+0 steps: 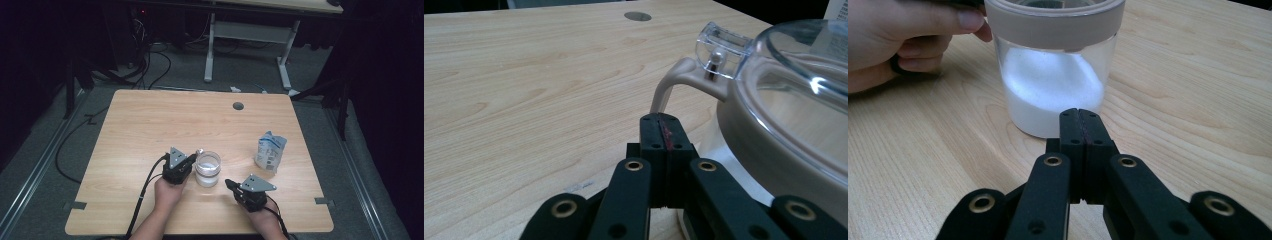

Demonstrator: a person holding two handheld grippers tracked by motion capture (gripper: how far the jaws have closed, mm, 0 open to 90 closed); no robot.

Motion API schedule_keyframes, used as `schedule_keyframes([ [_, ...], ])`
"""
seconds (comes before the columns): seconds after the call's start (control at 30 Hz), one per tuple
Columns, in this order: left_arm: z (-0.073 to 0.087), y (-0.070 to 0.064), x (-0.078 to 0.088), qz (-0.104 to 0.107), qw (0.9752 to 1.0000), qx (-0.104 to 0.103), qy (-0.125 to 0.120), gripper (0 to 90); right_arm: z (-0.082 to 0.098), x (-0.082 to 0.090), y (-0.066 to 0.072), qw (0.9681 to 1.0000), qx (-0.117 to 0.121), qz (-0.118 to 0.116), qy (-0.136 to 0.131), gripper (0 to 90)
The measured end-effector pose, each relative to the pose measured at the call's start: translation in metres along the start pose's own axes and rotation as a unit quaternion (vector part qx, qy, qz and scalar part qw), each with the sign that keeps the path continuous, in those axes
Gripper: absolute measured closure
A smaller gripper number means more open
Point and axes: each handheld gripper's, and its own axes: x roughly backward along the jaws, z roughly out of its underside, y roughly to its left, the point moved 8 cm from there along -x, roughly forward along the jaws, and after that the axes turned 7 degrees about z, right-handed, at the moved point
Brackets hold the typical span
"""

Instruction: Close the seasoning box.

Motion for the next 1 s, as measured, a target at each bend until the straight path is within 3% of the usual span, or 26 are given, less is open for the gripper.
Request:
schedule_keyframes([
  [0.07,0.001,0.000,0.004,-0.004,1.0000,-0.007,0.000,89.9,0.000,0.000,-0.001,1.0000,-0.002,0.001,0.000,89.8],
  [0.23,0.006,0.003,0.020,-0.009,1.0000,0.001,-0.002,90.0,0.001,0.000,-0.001,1.0000,-0.003,0.003,0.002,89.8],
  [0.43,0.016,0.007,0.049,-0.021,0.9998,-0.004,0.002,89.9,-0.007,-0.001,-0.005,0.9999,-0.005,0.014,-0.003,89.8],
  [0.67,0.034,0.029,0.090,-0.050,0.9987,-0.002,0.012,88.5,-0.024,-0.008,-0.018,0.9991,-0.022,0.030,-0.017,89.8],
  [0.8,0.047,0.041,0.111,-0.068,0.9976,0.005,0.005,83.4,-0.031,-0.016,-0.019,0.9993,-0.013,0.035,-0.010,89.8],
  [1.0,0.046,0.047,0.121,-0.073,0.9972,0.010,-0.008,79.8,-0.034,-0.023,-0.013,0.9994,0.001,0.035,-0.006,89.9],
])
